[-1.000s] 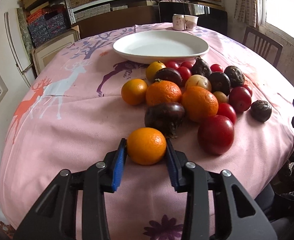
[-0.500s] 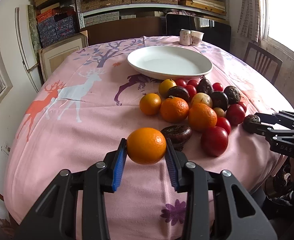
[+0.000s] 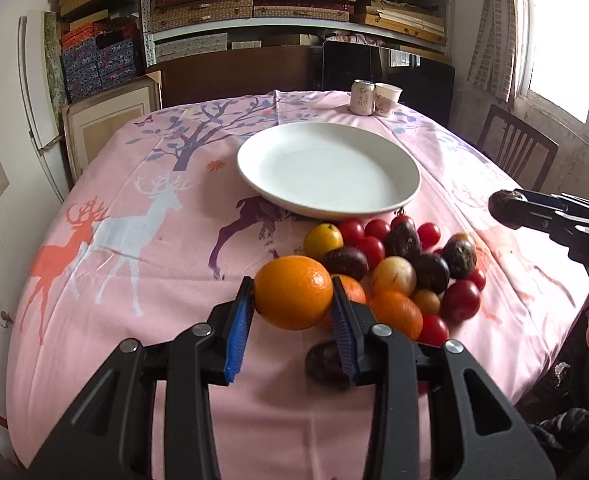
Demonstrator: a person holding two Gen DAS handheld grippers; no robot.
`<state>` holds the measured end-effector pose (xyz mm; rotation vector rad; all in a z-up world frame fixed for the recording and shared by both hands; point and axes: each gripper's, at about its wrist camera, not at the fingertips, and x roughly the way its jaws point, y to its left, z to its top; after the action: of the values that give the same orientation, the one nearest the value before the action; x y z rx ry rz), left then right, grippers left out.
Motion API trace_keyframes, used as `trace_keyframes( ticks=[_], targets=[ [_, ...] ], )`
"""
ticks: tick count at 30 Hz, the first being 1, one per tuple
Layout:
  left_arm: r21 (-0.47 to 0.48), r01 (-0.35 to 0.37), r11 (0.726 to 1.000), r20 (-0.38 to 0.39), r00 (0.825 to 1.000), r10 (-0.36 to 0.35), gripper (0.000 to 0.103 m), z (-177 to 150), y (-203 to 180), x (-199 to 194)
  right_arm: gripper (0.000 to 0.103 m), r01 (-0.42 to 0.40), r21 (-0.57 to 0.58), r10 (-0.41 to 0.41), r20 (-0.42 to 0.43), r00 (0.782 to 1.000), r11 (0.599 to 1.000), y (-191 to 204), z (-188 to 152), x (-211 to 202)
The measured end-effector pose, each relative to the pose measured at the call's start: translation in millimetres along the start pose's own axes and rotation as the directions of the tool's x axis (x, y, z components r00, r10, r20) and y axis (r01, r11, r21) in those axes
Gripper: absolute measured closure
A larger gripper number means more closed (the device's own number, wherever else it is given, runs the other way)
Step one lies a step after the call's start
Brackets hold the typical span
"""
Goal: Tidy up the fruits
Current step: 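Carry the orange and dark tomato onto the white plate and open both grippers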
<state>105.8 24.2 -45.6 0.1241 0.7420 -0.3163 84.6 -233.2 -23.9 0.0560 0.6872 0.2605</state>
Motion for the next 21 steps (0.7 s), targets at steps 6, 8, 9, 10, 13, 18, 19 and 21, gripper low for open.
trace_keyframes(
  ticks=[6, 8, 9, 10, 13, 18, 19, 21],
  targets=[
    [-0.004, 0.02, 1.0, -0.047, 0.999, -0.02, 0.066, 69.6, -3.7, 67.3, 0.06, -0.004, 0.019, 0.005, -0.071, 0.997, 1.0, -16.5, 56.0, 71.3],
    [0.006, 0.001, 1.0, -0.07, 0.998, -0.001, 0.066, 88.9, -5.1, 92.9, 0.06, 0.011, 0.026, -0.008, -0.107, 0.994, 1.0, -22.8, 66.2, 99.4],
    [0.011, -0.001, 1.0, -0.086, 0.996, 0.002, 0.066, 97.0, -5.5, 106.7, 0.06, 0.014, 0.026, -0.01, -0.121, 0.993, 1.0, -25.2, 70.4, 112.0],
    [0.009, -0.002, 1.0, -0.105, 0.994, 0.003, 0.066, 103.8, -5.3, 119.2, 0.06, 0.017, 0.027, -0.013, -0.133, 0.991, 0.999, -26.9, 73.5, 123.1],
    [0.01, 0.007, 1.0, -0.149, 0.989, -0.005, 0.062, 118.1, -5.4, 147.7, 0.056, 0.018, 0.051, -0.01, -0.162, 0.987, 0.999, -33.8, 83.2, 147.7],
    [-0.019, -0.002, 1.0, -0.062, 0.998, 0.001, 0.031, 119.2, 2.2, 124.9, 0.036, 0.051, 0.045, -0.047, -0.091, 0.995, 0.998, -34.6, 86.7, 121.1],
    [-0.016, 0.004, 1.0, -0.055, 0.998, -0.005, 0.031, 114.7, 2.9, 115.5, 0.036, 0.06, 0.032, -0.057, -0.076, 0.995, 0.998, -32.6, 82.3, 110.0],
    [-0.006, 0.022, 1.0, -0.047, 0.999, -0.023, 0.031, 99.4, 2.9, 94.2, 0.036, 0.07, 0.012, -0.07, -0.049, 0.996, 0.997, -30.3, 70.3, 88.7]
  ],
)
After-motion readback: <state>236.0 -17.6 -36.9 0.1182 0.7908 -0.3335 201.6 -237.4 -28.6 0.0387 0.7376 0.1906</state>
